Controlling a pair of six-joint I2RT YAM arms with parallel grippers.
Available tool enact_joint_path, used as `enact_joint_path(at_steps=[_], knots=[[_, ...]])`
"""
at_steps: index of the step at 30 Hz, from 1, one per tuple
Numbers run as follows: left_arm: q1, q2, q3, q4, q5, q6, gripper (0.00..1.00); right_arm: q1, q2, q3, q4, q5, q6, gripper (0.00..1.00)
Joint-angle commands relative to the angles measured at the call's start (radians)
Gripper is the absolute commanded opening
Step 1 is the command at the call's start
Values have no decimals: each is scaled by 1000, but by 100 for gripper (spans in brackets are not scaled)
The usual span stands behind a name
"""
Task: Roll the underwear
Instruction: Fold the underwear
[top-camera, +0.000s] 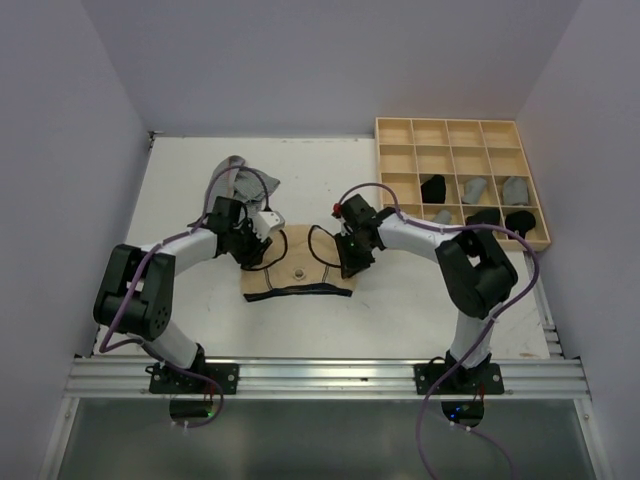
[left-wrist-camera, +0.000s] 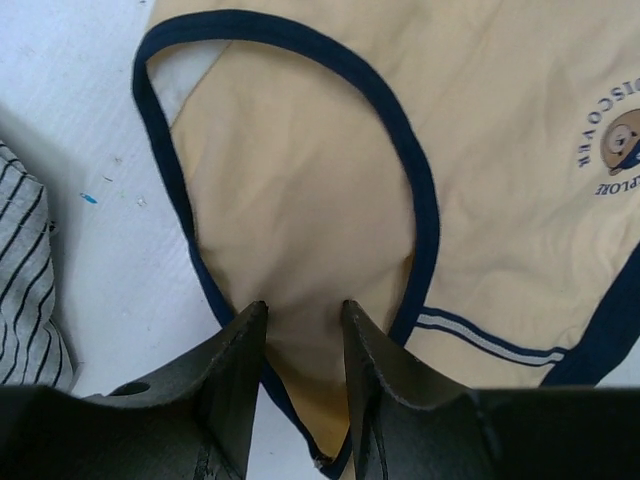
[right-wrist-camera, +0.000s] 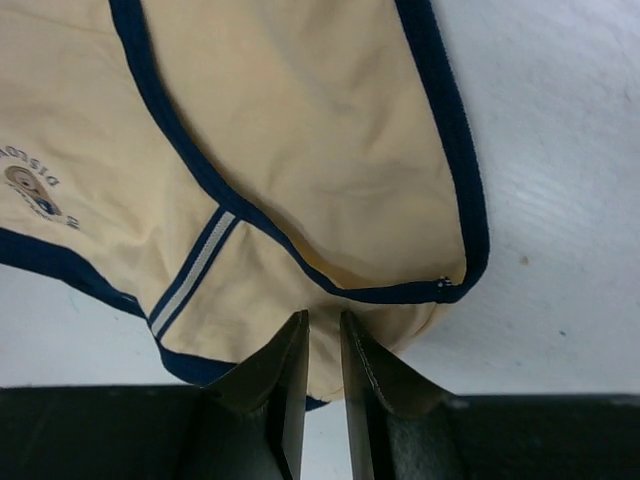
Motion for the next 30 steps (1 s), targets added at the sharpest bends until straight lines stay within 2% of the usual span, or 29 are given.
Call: enact_joint_path(at_steps=[1, 7, 11, 17, 20, 25, 30], knots=[[42, 82, -30, -42, -45, 38, 40, -26, -62, -69, -43, 81, -24, 24], [79, 88, -36, -56, -26, 64, 40, -56, -95, -78, -59, 81, -52, 22], [79, 73, -34, -85, 23, 79, 41, -56, -111, -61, -37, 25, -56, 24], [78, -56, -25, -145, 182, 93, 43, -41, -157, 26, -48, -44, -50, 29], [78, -162, -17, -145, 227, 52, 45, -38, -177, 72, -72, -52, -36, 29], [76, -262, -10, -139, 155, 39, 45, -33, -162, 77, -97, -67, -30, 23], [74, -234, -77, -186, 104, 167, 42, -33, -44, 63, -83, -57, -53, 19]])
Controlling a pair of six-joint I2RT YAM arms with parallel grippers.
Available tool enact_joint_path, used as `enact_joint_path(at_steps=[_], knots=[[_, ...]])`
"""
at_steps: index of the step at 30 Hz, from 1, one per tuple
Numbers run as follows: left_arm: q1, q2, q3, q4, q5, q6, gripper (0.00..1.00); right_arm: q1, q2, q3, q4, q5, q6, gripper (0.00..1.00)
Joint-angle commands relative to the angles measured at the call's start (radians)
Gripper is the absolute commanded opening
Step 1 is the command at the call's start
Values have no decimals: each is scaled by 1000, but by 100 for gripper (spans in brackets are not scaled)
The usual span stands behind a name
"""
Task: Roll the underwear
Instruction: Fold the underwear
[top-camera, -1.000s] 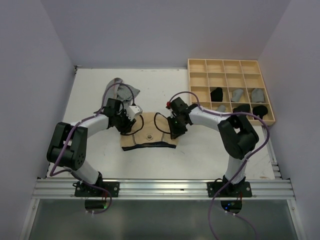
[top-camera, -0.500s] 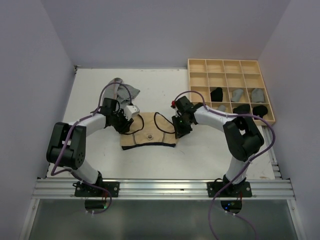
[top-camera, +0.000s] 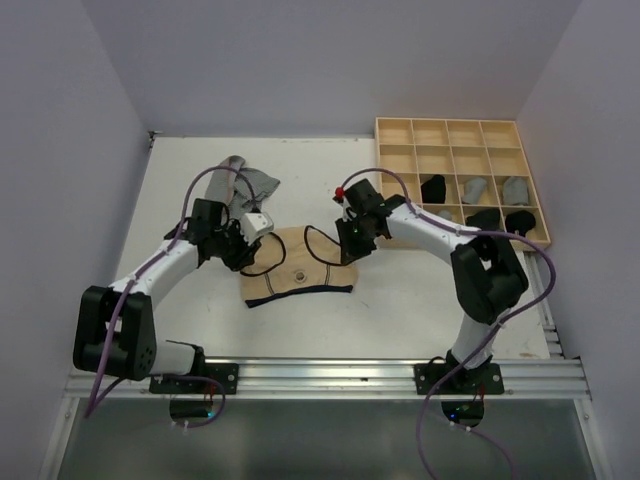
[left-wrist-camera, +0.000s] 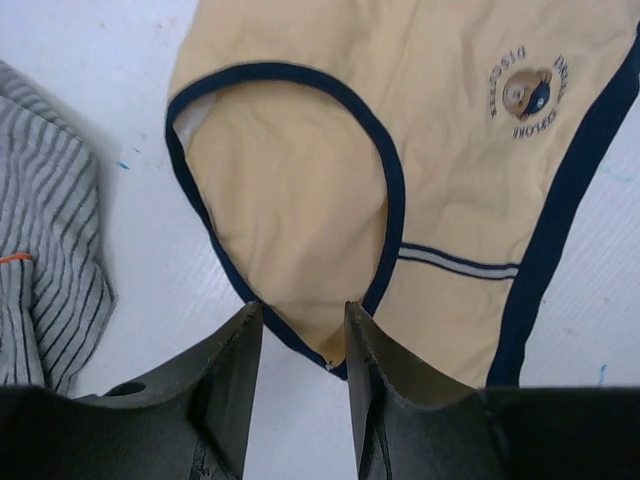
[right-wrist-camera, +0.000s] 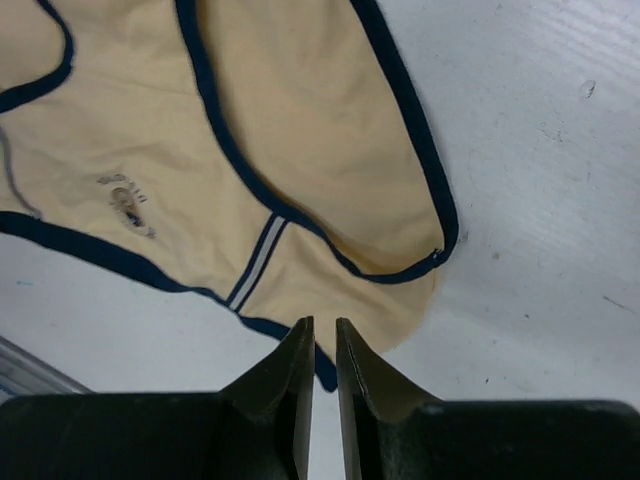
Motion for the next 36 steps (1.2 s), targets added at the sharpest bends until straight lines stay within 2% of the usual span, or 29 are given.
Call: enact_joint_path(at_steps=[1, 9, 13, 18, 21, 23, 26, 28, 31, 36], knots=[[0, 20, -63, -55, -51, 109, 41, 4, 100, 2, -12, -11, -22, 18], [-52, 5, -230, -100, -100, 308, 34, 4, 259, 112, 9, 4, -45, 17], [-159, -35, -280, -118, -94, 321, 34, 4, 348, 263, -39, 12, -91, 17], [-313, -93, -248, -117, -22, 236, 41, 4, 506, 569, -143, 44, -160, 16], [-339, -107, -171, -164, 45, 184, 48, 4, 563, 722, -204, 114, -203, 17], [-345, -147, -113, -198, 131, 144, 54, 3, 557, 773, -217, 142, -212, 22], [-347, -253, -62, -163, 139, 71, 55, 3, 475, 724, -185, 148, -198, 27], [-345, -299, -47, -100, 67, 8, 55, 4, 381, 636, -163, 98, -165, 27], [-344, -255, -30, -97, -37, 38, 53, 9, 277, 484, -93, 8, -96, 27], [-292, -150, -63, -86, -112, 143, 51, 29, 270, 339, -35, -25, -2, 25]])
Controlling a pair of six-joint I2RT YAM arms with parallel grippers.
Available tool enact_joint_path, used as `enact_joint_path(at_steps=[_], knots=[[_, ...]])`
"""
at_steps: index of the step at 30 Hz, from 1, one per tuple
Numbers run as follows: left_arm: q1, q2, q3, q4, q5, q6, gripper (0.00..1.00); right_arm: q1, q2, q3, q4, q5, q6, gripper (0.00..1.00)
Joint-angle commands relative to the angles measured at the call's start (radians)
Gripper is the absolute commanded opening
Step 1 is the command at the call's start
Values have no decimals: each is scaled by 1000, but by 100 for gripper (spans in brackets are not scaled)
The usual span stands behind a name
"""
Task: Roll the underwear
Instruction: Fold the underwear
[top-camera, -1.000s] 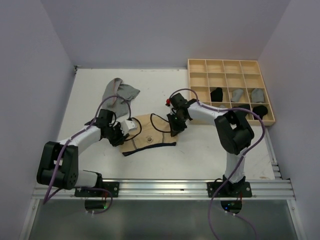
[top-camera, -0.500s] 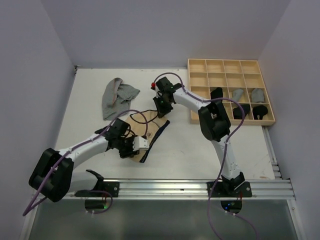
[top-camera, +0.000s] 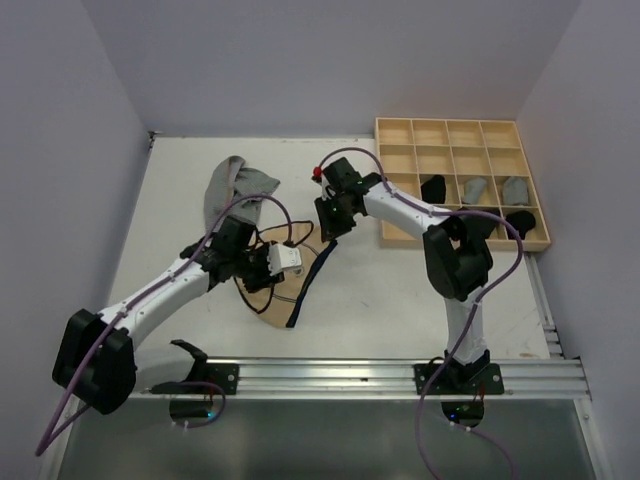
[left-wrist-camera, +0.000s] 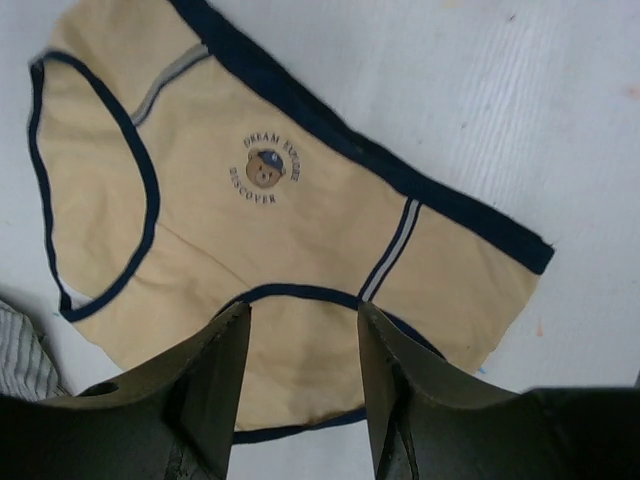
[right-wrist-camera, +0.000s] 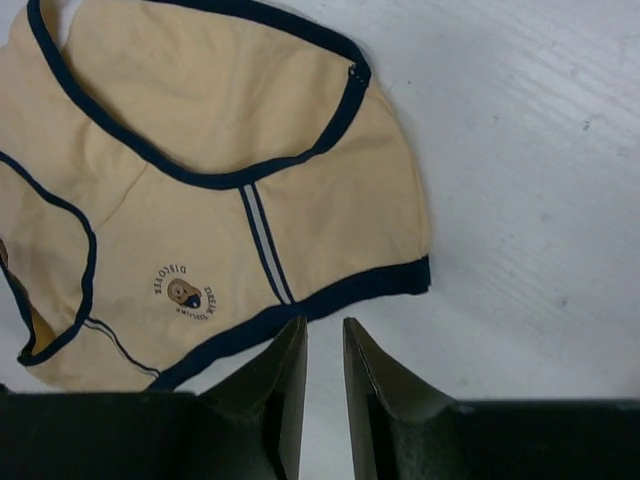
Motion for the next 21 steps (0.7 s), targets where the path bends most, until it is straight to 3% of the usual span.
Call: enact_joint_path(at_steps=[1, 5, 10, 15, 21], knots=[[44, 79, -35, 29, -96, 94, 51, 23, -11, -114, 75, -48, 98, 25], [49, 142, -92, 37, -159, 200, 50, 23, 31, -172, 144, -42, 141, 25], [38, 232, -130, 18, -148, 242, 49, 21, 127, -87, 120, -30, 118, 25], [-63, 272, -126, 38, -110, 104, 49, 20, 237, 62, 45, 7, 60, 25], [-154, 257, -54, 35, -19, -42, 51, 15, 259, 208, -39, 61, -3, 25]])
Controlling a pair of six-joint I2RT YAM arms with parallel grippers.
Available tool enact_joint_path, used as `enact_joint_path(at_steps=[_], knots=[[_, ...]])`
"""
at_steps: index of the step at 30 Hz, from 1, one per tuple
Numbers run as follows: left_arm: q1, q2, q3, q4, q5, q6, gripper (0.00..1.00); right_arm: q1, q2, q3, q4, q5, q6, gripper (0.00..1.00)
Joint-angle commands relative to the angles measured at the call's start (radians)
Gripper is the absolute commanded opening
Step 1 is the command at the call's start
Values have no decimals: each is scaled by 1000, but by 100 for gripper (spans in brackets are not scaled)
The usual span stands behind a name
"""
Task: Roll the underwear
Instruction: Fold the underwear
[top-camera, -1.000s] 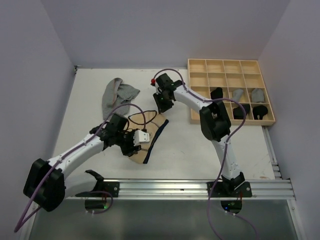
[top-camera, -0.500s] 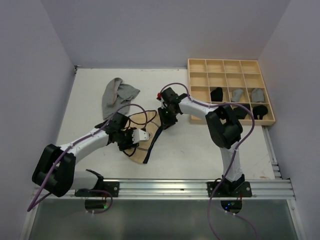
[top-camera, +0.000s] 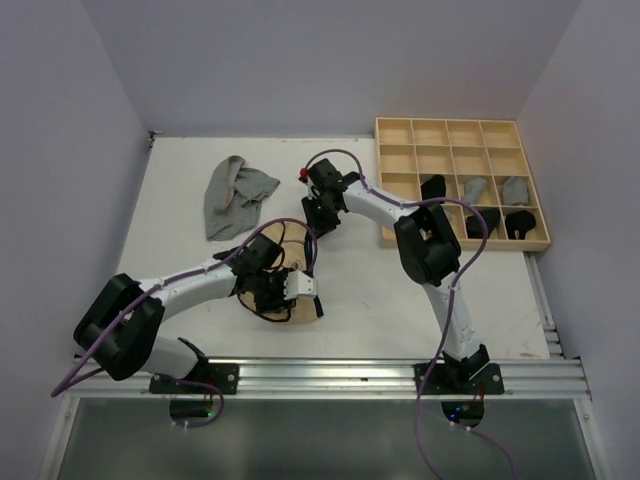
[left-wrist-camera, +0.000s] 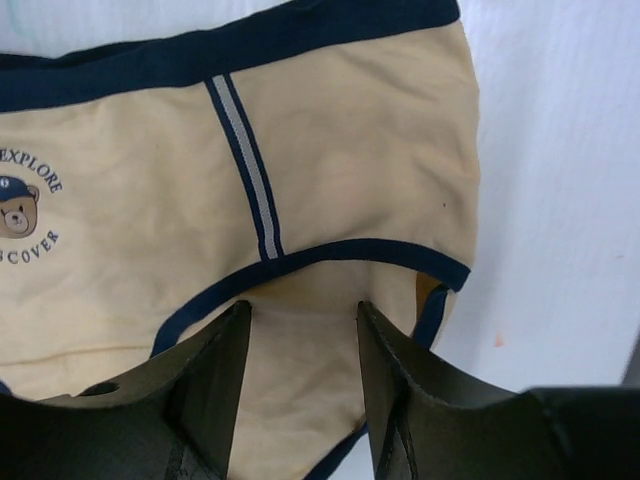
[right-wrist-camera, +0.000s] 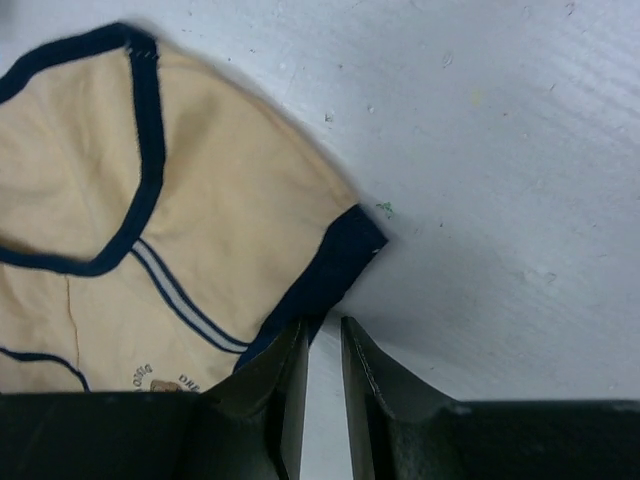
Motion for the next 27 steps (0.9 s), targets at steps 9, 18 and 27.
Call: enact_joint_path(at_steps=[9, 18, 27], knots=[[15, -148, 178, -110, 96, -156, 54, -25, -262, -136, -62, 111, -102, 29], [403, -7, 355, -14, 324, -258, 53, -19, -498, -491, 290, -261, 166, 23], [688, 203, 330, -210, 705, -214, 51, -16, -415, -678, 830, -427, 566, 21]])
